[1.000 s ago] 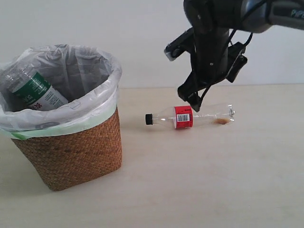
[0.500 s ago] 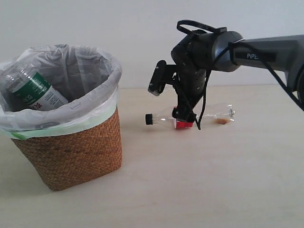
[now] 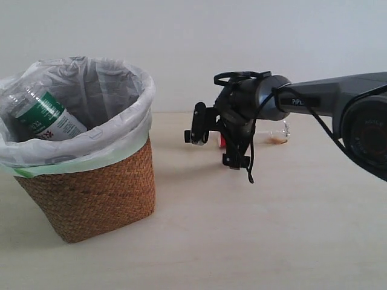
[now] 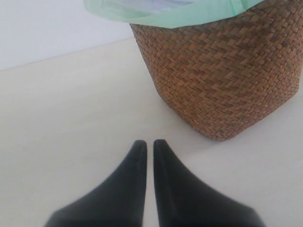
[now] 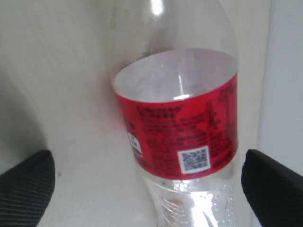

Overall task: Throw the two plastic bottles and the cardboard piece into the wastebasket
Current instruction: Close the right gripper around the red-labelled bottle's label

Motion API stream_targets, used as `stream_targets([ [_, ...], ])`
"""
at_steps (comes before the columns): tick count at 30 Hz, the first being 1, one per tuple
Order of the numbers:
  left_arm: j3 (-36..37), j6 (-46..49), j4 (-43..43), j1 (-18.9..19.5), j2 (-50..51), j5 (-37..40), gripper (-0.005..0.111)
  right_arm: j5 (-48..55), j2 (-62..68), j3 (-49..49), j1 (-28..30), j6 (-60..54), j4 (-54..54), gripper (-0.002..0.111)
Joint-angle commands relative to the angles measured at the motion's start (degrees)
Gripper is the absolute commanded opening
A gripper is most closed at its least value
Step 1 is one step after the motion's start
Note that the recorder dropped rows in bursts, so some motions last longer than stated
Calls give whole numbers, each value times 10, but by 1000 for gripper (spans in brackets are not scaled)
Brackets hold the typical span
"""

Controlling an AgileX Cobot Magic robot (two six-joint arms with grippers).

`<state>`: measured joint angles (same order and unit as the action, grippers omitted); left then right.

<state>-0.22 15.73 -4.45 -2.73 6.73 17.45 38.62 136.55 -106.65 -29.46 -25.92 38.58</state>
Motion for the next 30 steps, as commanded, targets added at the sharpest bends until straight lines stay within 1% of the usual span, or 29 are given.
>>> stream_targets([
  [1,2,-5,-5,2,-3,-7,4,-32,13,3,3,79,38,98],
  [2,2,-5,-5,2,-3,-7,4,-34,15,3,3,105,58,93],
  [3,2,-5,-5,2,-3,-7,4,-35,17,3,3,136,83,82],
  [4,2,-5,-5,2,-3,-7,4,-33,19,3,3,172,109,61],
  [5,2,-5,-5,2,-3,-7,4,-29,21,3,3,184,111,36],
  [6,2,-5,-5,2,-3,-7,4,-23,25,3,3,186,111,9],
  [7,2,-5,-5,2,-3,-7,4,-16,29,3,3,190,111,1],
  [9,2,-5,-5,2,-3,-7,4,3,33,3,3,201,111,0],
  [11,2,-5,-5,2,-3,-7,4,26,30,0,3,243,116,0],
  [15,2,-5,-5,2,-3,-7,4,56,6,-1,3,245,106,0],
  [17,2,-5,-5,2,-3,-7,4,58,-12,-1,3,239,81,0],
  [20,2,-5,-5,2,-3,-7,4,43,-44,-1,3,226,11,0],
  [22,2,-5,-5,2,-3,-7,4,34,-61,-1,3,228,-13,3],
  [23,2,-5,-5,2,-3,-7,4,34,-68,-1,3,232,-14,7],
  [24,2,-5,-5,2,-3,-7,4,34,-74,-1,3,235,-13,15],
  [25,2,-5,-5,2,-3,-7,4,34,-80,-1,3,244,-5,26],
  [26,2,-5,-5,2,-3,-7,4,36,-82,-1,3,259,2,43],
  [28,2,-5,-5,2,-3,-7,4,37,-85,-1,4,317,31,84],
  [29,2,-5,-5,2,-3,-7,4,37,-85,-1,4,338,46,99],
  [30,2,-5,-5,2,-3,-7,4,38,-80,-1,4,351,54,104],
])
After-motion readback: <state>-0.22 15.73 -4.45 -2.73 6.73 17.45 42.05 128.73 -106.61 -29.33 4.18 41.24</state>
